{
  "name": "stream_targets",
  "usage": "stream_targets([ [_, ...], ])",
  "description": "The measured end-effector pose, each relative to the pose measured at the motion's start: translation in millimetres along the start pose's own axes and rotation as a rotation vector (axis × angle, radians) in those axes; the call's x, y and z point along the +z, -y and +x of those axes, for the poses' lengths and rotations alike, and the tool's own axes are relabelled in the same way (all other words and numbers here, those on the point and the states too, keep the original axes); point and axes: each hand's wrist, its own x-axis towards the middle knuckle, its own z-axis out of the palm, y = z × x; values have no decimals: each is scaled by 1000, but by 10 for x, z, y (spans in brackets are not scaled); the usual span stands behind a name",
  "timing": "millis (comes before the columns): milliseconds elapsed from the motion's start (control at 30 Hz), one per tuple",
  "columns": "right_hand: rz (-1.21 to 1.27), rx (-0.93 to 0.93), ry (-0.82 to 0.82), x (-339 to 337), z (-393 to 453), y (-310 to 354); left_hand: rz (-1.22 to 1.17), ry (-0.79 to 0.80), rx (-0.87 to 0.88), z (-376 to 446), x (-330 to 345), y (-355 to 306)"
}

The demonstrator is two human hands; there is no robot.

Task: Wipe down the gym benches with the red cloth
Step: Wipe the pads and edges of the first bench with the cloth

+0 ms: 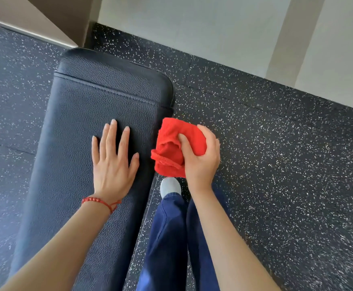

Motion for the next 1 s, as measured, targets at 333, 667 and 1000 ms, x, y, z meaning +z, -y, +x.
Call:
stream_targets([
  [333, 9, -14, -57, 66, 138, -11, 29, -58, 30, -65, 155, 41],
  [667, 5, -40, 54, 101, 100, -135, 37, -83, 41, -64, 175, 56],
  [1000, 84, 65, 86, 6, -578, -387, -21, -85, -1, -289, 140, 25],
])
